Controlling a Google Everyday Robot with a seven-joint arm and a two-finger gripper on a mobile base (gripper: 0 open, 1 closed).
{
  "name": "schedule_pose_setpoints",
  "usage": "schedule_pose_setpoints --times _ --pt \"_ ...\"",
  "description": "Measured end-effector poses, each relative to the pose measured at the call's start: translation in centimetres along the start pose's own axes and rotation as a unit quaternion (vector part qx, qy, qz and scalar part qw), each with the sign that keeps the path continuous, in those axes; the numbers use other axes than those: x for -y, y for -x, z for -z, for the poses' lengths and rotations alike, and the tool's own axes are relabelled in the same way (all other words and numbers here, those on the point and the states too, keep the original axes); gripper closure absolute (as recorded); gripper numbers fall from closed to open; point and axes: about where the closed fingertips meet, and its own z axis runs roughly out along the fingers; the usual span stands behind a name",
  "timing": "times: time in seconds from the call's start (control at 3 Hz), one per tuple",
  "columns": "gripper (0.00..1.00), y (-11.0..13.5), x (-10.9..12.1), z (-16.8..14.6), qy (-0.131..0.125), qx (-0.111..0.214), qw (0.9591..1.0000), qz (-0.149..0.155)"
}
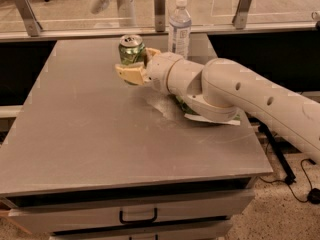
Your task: Move green can near blue plastic bottle
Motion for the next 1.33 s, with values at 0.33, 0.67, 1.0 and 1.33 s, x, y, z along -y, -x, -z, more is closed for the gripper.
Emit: schedule_pose_setpoints --times 0.33,0.67,1.0,1.33 --pt "1.0 -1.2 3.2 -1.6 -0.026 -0.011 0.9994 -0.02" --pt "1.0 -2.6 5.9 -3.7 -0.038 -0.016 0.9987 -0.029" --pt "0.82 -3.6 7.7 -5.2 -0.044 -0.019 0.9983 -0.034" --pt "0.58 -4.6 8.4 -6.2 -0.046 -0.02 0.998 -0.039"
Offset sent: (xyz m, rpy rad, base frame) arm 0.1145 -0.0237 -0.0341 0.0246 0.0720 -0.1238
